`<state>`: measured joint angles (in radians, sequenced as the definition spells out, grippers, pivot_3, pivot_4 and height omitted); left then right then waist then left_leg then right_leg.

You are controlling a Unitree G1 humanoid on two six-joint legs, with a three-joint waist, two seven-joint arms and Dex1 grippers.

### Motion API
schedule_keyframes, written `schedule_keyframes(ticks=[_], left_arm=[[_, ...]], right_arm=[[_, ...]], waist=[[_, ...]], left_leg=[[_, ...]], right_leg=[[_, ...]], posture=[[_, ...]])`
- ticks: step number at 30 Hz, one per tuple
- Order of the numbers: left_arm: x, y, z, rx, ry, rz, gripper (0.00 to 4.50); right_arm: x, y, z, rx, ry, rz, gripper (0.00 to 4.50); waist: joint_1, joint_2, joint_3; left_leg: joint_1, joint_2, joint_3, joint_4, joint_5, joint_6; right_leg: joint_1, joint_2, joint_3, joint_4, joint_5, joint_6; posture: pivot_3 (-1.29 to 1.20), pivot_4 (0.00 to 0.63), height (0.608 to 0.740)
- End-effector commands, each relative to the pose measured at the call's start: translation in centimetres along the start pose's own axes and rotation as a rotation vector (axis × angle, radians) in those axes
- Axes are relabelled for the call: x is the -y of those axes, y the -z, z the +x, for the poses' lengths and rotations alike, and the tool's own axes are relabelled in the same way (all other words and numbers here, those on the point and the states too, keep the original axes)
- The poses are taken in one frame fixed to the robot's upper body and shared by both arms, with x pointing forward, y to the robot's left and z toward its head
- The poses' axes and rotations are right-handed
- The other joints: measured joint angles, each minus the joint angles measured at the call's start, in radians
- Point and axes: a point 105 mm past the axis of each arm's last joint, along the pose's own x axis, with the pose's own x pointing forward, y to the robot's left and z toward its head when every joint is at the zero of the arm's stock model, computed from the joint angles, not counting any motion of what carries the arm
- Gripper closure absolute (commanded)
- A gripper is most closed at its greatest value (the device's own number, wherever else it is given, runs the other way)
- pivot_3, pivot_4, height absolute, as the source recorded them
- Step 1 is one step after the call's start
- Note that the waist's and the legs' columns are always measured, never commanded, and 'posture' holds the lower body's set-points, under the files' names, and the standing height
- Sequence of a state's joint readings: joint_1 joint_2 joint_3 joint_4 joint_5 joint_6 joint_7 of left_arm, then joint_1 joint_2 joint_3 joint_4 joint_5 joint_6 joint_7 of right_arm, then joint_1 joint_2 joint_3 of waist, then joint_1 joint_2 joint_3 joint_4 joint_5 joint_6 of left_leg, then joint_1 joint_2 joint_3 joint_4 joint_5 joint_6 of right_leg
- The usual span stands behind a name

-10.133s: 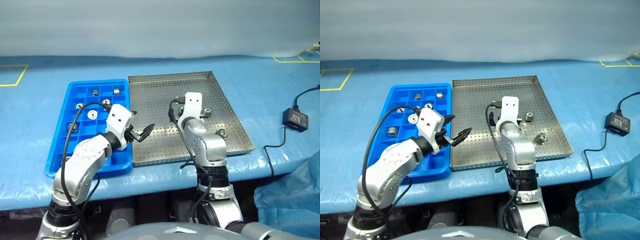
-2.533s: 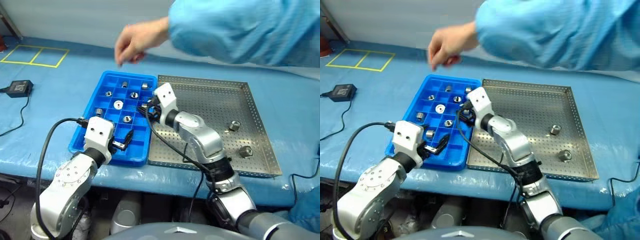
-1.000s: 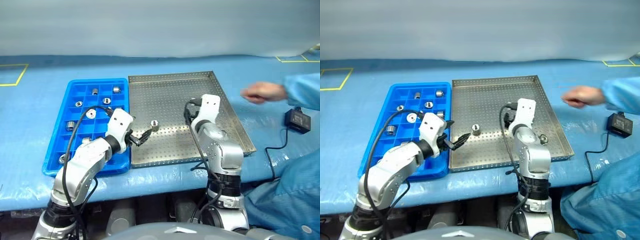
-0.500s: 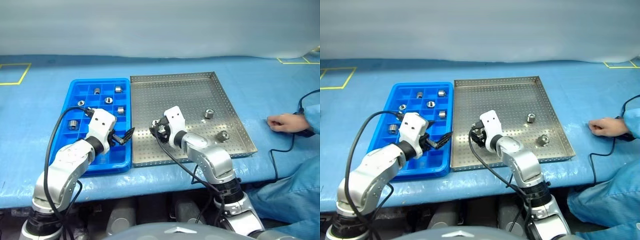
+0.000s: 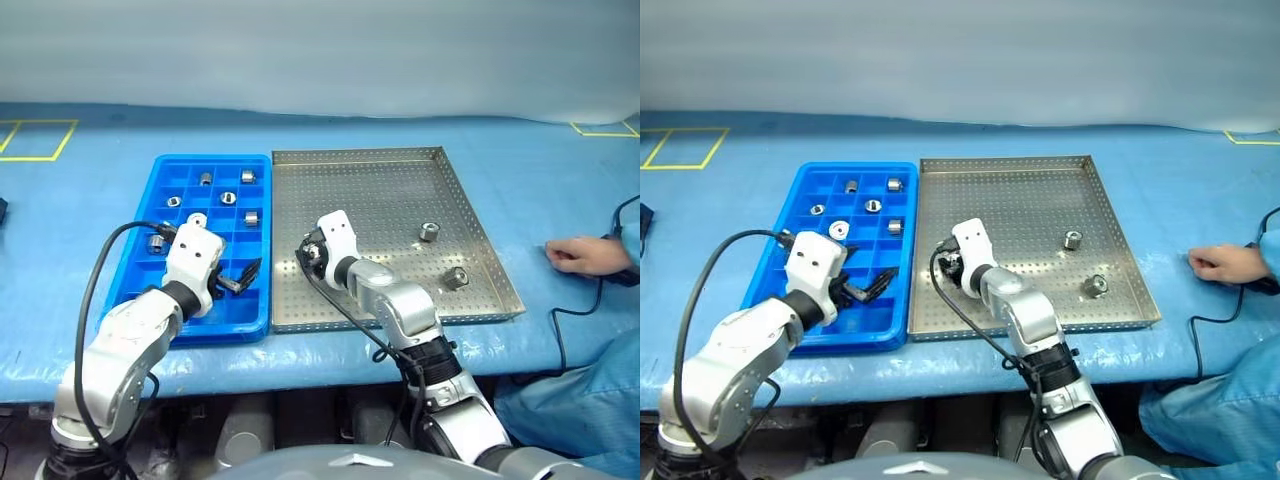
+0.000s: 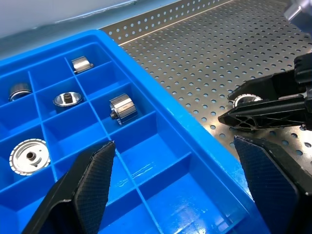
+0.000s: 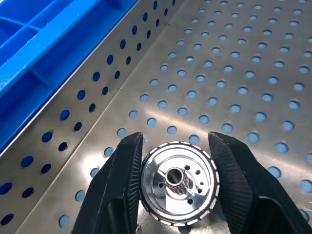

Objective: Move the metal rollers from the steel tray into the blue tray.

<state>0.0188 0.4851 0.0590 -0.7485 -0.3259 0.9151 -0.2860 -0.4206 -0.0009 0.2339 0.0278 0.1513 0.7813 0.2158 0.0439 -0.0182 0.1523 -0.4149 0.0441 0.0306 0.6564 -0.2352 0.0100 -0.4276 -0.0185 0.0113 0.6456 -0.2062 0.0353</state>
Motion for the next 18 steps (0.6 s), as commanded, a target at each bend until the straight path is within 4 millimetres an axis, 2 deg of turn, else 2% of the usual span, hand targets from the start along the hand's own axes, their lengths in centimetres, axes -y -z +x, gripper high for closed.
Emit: schedule_keyframes(ticks=[1,7,13,15,18], left_arm=[[0.1,-1.1,-0.6,0.042,-0.009,0.021,0.24],[0.0,-1.2,-0.7,0.041,-0.011,0.026,0.24],[-0.7,-1.1,-2.1,0.03,-0.05,0.027,0.24],[-1.0,-0.5,-2.8,0.006,-0.08,0.021,0.24],[-1.1,0.0,-3.8,-0.005,-0.119,0.006,0.24]], right_arm=[[0.3,0.0,-0.2,-0.012,0.019,-0.004,2.73],[0.3,-0.3,-0.6,0.014,0.02,0.013,2.74],[-0.9,-5.7,-1.6,0.19,-0.054,-0.009,2.74],[-1.8,-7.4,-1.6,0.235,-0.09,-0.034,2.74],[-4.3,-9.3,-1.0,0.277,-0.193,-0.067,2.74]], waist=[[0.001,0.0,0.0],[0.003,0.0,0.0],[-0.001,0.0,0.0],[-0.004,0.0,0.0],[-0.001,0.0,0.0]], left_leg=[[0.0,0.0,0.0,0.0,0.0,0.0],[0.001,0.0,0.0,0.0,0.0,0.0],[0.0,0.0,0.0,0.0,0.0,0.0],[0.0,0.001,0.001,0.0,0.0,0.0],[0.001,0.001,0.0,-0.001,0.0,0.0]], right_leg=[[0.0,0.0,0.0,0.0,0.0,0.0],[0.001,0.0,0.0,0.0,-0.002,-0.003],[0.0,0.0,0.0,0.0,-0.001,-0.002],[-0.001,0.0,0.0,0.0,-0.001,-0.002],[-0.001,0.001,0.0,0.001,-0.001,-0.002]], posture=[[0.22,0.15,0.74],[0.22,0.15,0.74],[0.22,0.15,0.74],[0.24,0.15,0.74],[0.27,0.15,0.74]])
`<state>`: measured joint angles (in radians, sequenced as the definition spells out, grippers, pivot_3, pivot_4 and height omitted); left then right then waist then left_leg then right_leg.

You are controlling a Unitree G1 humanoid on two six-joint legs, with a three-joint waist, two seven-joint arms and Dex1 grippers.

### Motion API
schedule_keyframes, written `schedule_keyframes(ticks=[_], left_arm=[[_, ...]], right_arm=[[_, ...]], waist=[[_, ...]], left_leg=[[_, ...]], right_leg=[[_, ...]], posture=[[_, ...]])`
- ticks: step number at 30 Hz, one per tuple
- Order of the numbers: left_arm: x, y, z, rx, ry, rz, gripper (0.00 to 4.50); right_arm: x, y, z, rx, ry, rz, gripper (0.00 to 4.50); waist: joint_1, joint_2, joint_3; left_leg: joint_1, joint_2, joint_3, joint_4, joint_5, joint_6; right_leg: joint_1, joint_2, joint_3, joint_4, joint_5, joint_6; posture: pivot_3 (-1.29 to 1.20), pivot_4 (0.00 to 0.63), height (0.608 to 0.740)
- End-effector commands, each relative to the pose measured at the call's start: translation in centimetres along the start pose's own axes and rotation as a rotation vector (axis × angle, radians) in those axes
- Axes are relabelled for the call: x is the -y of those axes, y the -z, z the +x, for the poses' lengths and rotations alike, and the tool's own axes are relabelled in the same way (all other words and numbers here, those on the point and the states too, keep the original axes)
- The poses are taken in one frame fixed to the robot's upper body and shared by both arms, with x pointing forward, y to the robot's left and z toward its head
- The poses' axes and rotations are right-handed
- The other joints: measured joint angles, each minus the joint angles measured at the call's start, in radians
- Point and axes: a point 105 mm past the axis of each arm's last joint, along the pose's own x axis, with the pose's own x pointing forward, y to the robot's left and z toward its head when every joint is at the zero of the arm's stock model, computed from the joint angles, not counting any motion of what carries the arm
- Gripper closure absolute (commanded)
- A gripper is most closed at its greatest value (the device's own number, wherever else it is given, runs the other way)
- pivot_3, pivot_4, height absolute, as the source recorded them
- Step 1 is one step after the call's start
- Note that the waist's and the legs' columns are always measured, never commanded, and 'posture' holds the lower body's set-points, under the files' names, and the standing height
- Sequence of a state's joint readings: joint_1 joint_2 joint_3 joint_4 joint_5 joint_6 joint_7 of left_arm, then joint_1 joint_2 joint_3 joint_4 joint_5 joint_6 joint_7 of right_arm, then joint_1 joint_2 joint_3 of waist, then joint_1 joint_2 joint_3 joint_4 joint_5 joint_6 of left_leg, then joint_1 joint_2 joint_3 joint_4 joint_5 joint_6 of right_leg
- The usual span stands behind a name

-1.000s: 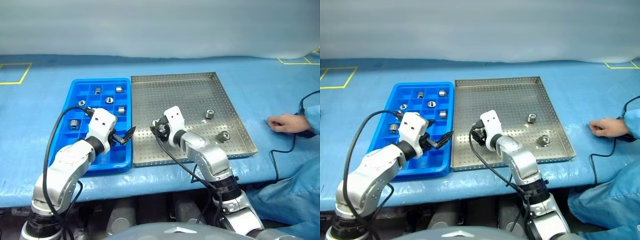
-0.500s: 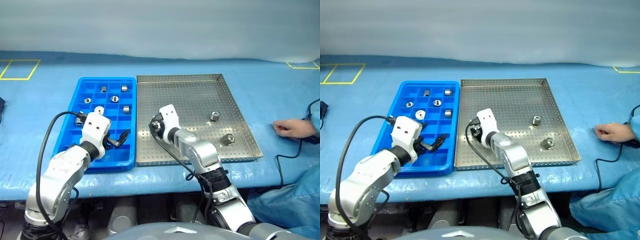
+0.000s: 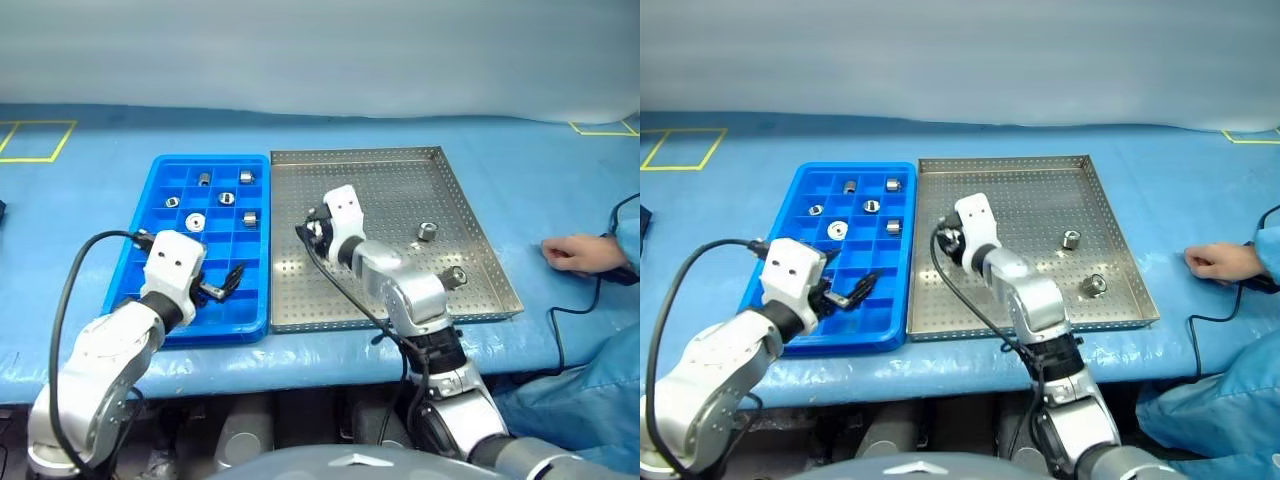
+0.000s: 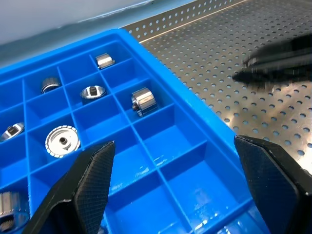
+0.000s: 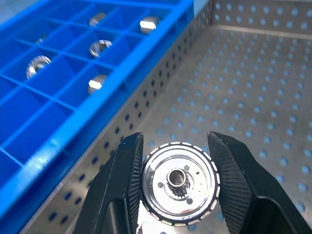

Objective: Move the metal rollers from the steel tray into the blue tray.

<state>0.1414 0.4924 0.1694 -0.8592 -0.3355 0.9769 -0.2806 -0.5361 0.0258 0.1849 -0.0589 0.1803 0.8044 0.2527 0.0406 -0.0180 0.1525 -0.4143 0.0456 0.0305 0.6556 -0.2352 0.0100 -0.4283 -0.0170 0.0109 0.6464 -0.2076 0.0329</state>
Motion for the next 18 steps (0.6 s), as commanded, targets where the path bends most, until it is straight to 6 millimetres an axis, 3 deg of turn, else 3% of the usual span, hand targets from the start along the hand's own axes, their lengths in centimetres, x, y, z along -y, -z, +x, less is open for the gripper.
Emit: schedule_keyframes(ticks=[1,6,11,18], left_arm=[[-0.1,-1.0,-1.4,0.048,-0.047,0.009,0.24],[-0.3,-0.2,-2.6,0.032,-0.114,-0.023,0.24],[-0.3,0.5,-3.5,0.019,-0.17,-0.049,0.24],[-0.3,1.2,-4.2,0.012,-0.205,-0.07,0.24]], right_arm=[[-3.8,-3.4,1.0,0.107,-0.162,-0.035,2.74],[-7.3,-3.1,3.6,0.08,-0.294,-0.078,2.74],[-9.2,-0.9,5.9,0.013,-0.358,-0.113,2.74],[-11.5,-1.2,6.7,0.033,-0.44,-0.123,2.74]], waist=[[0.005,0.0,0.0],[0.024,0.0,0.0],[0.068,-0.001,0.0],[0.092,-0.001,0.0]], left_leg=[[0.0,0.0,-0.001,0.0,0.0,0.0],[0.0,0.0,-0.001,-0.002,0.0,0.0],[0.0,-0.002,-0.001,-0.002,0.0,0.0],[0.002,-0.001,-0.001,-0.002,0.0,-0.001]], right_leg=[[0.0,0.0,0.0,0.0,0.0,0.0],[0.0,0.0,-0.001,0.0,0.0,0.0],[0.001,-0.003,-0.002,-0.001,-0.002,-0.004],[0.001,-0.002,-0.003,-0.001,-0.003,-0.006]], posture=[[0.3,0.15,0.74],[0.37,0.15,0.74],[0.43,0.15,0.74],[0.48,0.15,0.74]])
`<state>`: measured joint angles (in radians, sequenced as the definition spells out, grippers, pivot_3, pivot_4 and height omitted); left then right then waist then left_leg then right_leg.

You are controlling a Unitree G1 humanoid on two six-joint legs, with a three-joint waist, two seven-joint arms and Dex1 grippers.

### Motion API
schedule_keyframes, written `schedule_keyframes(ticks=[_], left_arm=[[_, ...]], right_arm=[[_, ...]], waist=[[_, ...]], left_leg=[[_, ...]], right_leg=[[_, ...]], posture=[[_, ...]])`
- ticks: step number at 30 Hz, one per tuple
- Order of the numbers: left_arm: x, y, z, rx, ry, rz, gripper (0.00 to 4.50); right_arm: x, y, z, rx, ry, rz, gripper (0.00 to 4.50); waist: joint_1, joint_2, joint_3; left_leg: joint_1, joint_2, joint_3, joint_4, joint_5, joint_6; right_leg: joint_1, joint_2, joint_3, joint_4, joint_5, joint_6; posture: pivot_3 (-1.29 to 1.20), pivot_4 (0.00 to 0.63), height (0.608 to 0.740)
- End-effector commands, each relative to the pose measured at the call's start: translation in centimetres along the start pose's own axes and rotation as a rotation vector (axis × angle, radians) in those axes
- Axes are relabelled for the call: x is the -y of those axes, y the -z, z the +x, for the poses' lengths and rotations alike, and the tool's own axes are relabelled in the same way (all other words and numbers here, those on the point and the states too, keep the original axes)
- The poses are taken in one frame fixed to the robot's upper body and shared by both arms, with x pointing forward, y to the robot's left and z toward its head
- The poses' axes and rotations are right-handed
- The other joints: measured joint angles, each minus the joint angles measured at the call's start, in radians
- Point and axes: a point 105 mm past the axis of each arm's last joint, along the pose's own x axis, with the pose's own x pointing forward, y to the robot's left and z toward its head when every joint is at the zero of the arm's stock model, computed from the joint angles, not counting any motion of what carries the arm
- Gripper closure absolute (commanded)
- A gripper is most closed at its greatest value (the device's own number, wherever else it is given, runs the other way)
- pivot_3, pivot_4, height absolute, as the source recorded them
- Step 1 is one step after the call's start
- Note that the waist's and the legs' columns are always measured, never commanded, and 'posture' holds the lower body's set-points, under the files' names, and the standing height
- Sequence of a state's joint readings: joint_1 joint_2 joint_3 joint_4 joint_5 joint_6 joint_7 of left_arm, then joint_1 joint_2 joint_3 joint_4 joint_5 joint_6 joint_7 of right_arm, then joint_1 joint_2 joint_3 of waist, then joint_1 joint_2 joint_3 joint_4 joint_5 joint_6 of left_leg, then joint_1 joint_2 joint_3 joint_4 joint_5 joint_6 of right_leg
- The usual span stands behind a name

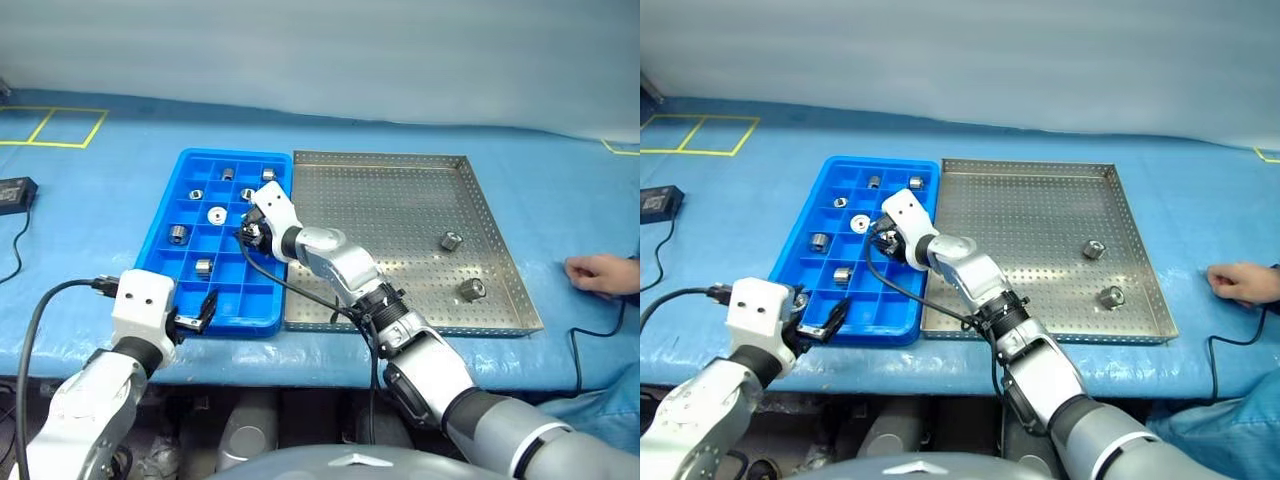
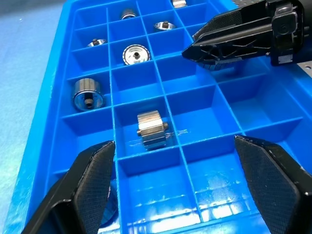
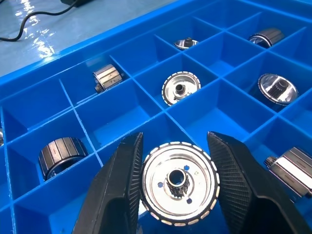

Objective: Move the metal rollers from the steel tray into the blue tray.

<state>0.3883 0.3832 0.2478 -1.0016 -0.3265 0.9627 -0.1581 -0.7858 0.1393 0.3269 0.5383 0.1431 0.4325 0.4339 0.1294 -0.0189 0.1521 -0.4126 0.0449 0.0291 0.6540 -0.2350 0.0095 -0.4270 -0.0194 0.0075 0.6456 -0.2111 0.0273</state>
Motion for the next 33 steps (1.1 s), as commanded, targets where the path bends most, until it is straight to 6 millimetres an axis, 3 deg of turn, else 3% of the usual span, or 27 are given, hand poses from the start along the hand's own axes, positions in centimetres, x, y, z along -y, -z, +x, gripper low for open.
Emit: schedule_keyframes(ticks=[1,9,13,19,21,24,27,30,33], left_arm=[[0.1,-1.4,-0.6,0.073,-0.017,0.016,0.24],[0.1,-1.3,-0.6,0.072,-0.024,0.013,0.24],[0.3,-1.4,-0.5,0.072,-0.017,0.014,0.24],[0.4,-1.4,-0.3,0.071,-0.007,0.014,0.24],[0.6,-1.6,0.1,0.082,0.006,0.012,0.24],[1.5,-2.4,1.1,0.12,0.046,0.001,0.24],[2.7,-3.2,2.3,0.153,0.109,-0.007,0.24],[4.1,-4.1,3.8,0.181,0.184,-0.006,0.24],[5.9,-5.4,5.6,0.21,0.297,0.022,0.24]], right_arm=[[-4.8,-3.6,2.0,0.096,-0.141,-0.014,2.74],[-5.5,-4.6,2.6,0.125,-0.158,-0.039,2.74],[-5.5,-4.1,3.0,0.107,-0.164,-0.026,2.74],[-4.7,-5.3,2.4,0.178,-0.123,-0.037,0.85],[-4.3,-6.0,1.8,0.213,-0.104,-0.051,0.85],[-3.1,-6.9,-0.5,0.261,-0.066,-0.076,0.85],[-1.2,-6.7,-3.4,0.262,-0.005,-0.076,0.85],[1.5,-5.3,-6.7,0.217,0.133,-0.089,0.85],[6.0,-2.6,-11.1,0.123,0.396,-0.028,0.85]], waist=[[0.007,0.0,0.0],[0.029,0.0,0.0],[0.029,0.0,0.0],[0.029,0.0,0.0],[0.029,0.001,0.001],[0.029,0.001,0.001],[0.03,0.0,-0.001],[0.028,0.0,0.0],[0.016,0.001,0.0]], left_leg=[[0.0,0.0,0.0,0.0,0.0,0.0],[-0.001,-0.001,0.0,-0.003,0.0,0.0],[-0.001,0.0,-0.001,-0.003,0.0,0.0],[-0.002,0.0,-0.002,-0.003,0.0,-0.001],[-0.003,0.0,-0.003,-0.003,0.0,-0.001],[-0.004,0.0,-0.005,-0.003,0.001,-0.001],[-0.004,-0.001,-0.007,-0.003,0.001,-0.002],[-0.005,-0.002,-0.008,-0.003,0.001,-0.002],[-0.007,-0.004,-0.007,0.001,0.001,-0.001]], right_leg=[[0.0,0.0,0.0,0.0,0.0,0.0],[-0.001,0.0,-0.001,-0.001,-0.001,-0.001],[-0.001,0.0,-0.002,-0.001,-0.001,-0.001],[-0.001,0.0,-0.003,-0.001,-0.001,-0.001],[-0.002,0.0,-0.004,-0.001,-0.001,-0.001],[-0.002,0.0,-0.006,-0.001,-0.001,-0.001],[0.0,-0.001,-0.008,-0.001,0.0,0.0],[0.001,-0.003,-0.01,-0.002,-0.001,-0.001],[0.001,-0.005,-0.01,-0.002,-0.002,-0.001]], posture=[[0.48,0.15,0.74],[0.48,0.15,0.74],[0.47,0.15,0.74],[0.45,0.15,0.74],[0.44,0.15,0.74],[0.4,0.15,0.74],[0.35,0.15,0.74],[0.26,0.15,0.74],[0.18,0.15,0.74]])
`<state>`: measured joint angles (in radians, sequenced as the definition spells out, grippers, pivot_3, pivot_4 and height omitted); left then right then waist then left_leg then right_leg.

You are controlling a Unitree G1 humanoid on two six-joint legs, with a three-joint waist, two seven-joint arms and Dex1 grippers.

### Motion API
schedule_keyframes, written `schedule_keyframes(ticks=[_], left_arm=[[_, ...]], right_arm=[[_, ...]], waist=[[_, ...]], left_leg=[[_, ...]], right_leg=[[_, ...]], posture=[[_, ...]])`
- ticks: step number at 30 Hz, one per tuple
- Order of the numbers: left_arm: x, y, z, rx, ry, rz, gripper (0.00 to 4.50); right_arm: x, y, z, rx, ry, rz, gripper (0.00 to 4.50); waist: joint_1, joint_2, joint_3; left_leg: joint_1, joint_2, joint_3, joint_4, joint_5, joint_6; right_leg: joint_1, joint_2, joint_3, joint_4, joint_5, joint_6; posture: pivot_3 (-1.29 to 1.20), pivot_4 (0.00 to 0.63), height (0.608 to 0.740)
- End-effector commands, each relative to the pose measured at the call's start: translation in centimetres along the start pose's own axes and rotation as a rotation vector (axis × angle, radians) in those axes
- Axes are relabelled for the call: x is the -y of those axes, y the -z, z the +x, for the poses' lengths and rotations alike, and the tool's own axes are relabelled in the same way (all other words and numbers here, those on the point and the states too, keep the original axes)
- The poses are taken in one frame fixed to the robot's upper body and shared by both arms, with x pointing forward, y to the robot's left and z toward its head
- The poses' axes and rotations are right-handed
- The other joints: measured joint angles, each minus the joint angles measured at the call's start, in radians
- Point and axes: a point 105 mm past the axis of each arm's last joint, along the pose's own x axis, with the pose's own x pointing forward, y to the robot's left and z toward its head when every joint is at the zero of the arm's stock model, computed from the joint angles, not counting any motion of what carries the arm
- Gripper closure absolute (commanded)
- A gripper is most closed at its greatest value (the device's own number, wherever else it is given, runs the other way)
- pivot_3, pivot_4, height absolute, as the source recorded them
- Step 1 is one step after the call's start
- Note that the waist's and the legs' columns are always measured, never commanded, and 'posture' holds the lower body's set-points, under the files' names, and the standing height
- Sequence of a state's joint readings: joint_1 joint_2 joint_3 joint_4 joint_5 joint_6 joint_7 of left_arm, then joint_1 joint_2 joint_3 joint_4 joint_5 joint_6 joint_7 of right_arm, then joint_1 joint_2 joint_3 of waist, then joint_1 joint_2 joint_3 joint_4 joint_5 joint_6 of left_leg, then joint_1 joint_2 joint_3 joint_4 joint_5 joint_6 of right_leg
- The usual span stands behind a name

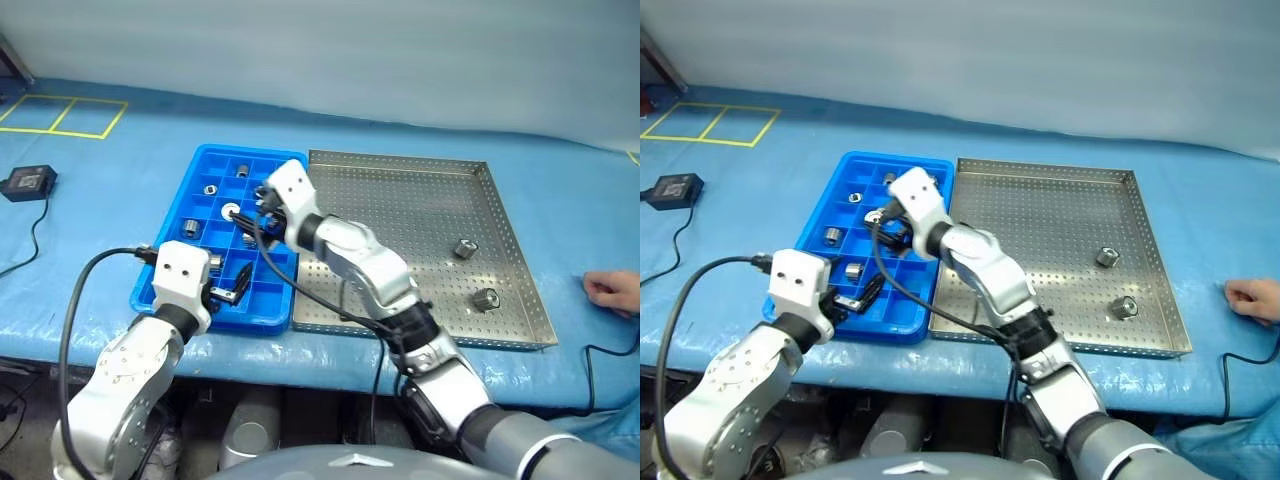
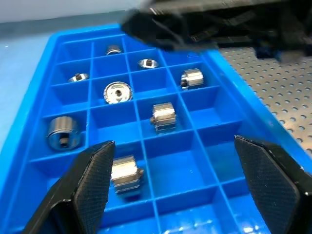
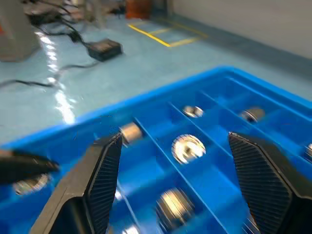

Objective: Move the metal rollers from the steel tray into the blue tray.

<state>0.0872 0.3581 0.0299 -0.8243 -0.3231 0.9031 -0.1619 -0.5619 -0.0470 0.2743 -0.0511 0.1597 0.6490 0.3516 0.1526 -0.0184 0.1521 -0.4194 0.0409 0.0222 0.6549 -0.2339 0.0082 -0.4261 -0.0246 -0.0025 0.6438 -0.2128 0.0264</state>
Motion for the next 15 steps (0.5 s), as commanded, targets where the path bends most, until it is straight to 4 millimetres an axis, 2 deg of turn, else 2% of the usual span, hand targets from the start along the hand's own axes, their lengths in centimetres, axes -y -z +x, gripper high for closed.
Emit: schedule_keyframes(ticks=[1,8,11,15], left_arm=[[1.7,-1.6,2.0,0.059,0.125,0.04,0.24],[3.4,-2.4,4.5,0.061,0.294,0.112,0.24],[3.8,-2.5,5.0,0.06,0.328,0.13,0.24],[4.5,-2.5,5.4,0.067,0.359,0.121,0.24]], right_arm=[[4.9,0.3,-4.3,-0.041,0.271,0.04,0.85],[8.6,3.6,-9.4,-0.198,0.559,0.063,0.85],[9.9,4.2,-10.7,-0.228,0.694,0.085,0.85],[11.3,4.8,-12.4,-0.234,0.885,0.223,0.85]], waist=[[-0.016,0.0,0.0],[-0.132,0.001,0.0],[-0.162,0.001,0.0],[-0.179,0.001,0.0]], left_leg=[[-0.001,-0.002,0.0,0.001,0.0,0.0],[0.001,-0.001,0.002,-0.001,0.0,0.001],[0.001,0.001,0.002,-0.002,0.0,0.001],[0.002,0.002,0.003,-0.002,0.0,0.001]], right_leg=[[0.0,0.0,0.0,0.0,0.0,0.001],[-0.002,0.002,0.003,0.002,0.004,-0.002],[-0.002,0.005,0.004,0.002,0.005,0.002],[-0.002,0.005,0.006,0.003,0.006,0.003]], posture=[[0.13,0.15,0.74],[0.0,0.15,0.74],[-0.03,0.15,0.74],[-0.05,0.15,0.74]])
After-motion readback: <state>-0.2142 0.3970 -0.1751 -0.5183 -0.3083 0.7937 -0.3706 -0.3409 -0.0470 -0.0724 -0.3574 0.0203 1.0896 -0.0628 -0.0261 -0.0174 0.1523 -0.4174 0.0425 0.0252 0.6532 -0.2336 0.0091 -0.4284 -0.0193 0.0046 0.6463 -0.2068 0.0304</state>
